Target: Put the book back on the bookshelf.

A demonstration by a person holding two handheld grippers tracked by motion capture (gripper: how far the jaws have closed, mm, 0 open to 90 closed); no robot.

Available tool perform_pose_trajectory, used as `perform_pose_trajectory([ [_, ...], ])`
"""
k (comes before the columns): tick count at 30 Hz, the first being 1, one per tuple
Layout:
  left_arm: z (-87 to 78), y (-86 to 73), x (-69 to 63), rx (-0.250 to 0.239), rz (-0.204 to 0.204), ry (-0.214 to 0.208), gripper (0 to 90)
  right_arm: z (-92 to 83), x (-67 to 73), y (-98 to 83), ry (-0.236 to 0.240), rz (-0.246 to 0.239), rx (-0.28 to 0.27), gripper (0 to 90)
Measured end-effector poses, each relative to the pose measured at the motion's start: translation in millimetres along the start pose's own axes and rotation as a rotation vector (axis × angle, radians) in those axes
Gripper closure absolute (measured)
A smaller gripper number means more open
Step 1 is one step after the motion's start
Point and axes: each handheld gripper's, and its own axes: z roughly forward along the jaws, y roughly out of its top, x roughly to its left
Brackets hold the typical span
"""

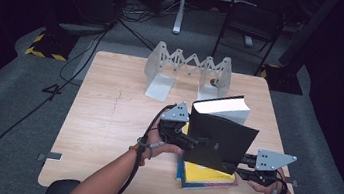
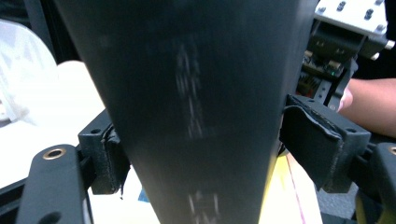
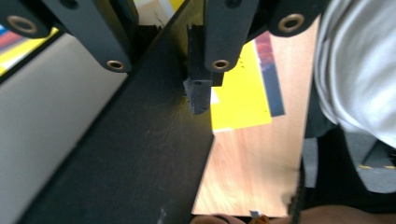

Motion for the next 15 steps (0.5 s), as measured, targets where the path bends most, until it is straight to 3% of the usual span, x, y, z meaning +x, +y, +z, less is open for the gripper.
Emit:
perform_pose_trajectory([
  [4, 0.6, 6.7, -6.2, -0.020, 0.041, 0.030, 26.6, 0.4, -2.0, -1.5, -0.025, 0.005, 0.012, 75.4],
  [9, -2.6, 6.8, -4.6, -0.017, 0.045, 0.023, 38.4, -6.0, -10.1, -6.2, -0.126, 0.055, 0.002, 64.7],
  [15, -4.2, 7.1, -3.1, -0.020, 0.050, 0.011, 45.6, -15.2, -18.9, -8.8, -0.173, 0.093, -0.032, 58.4],
])
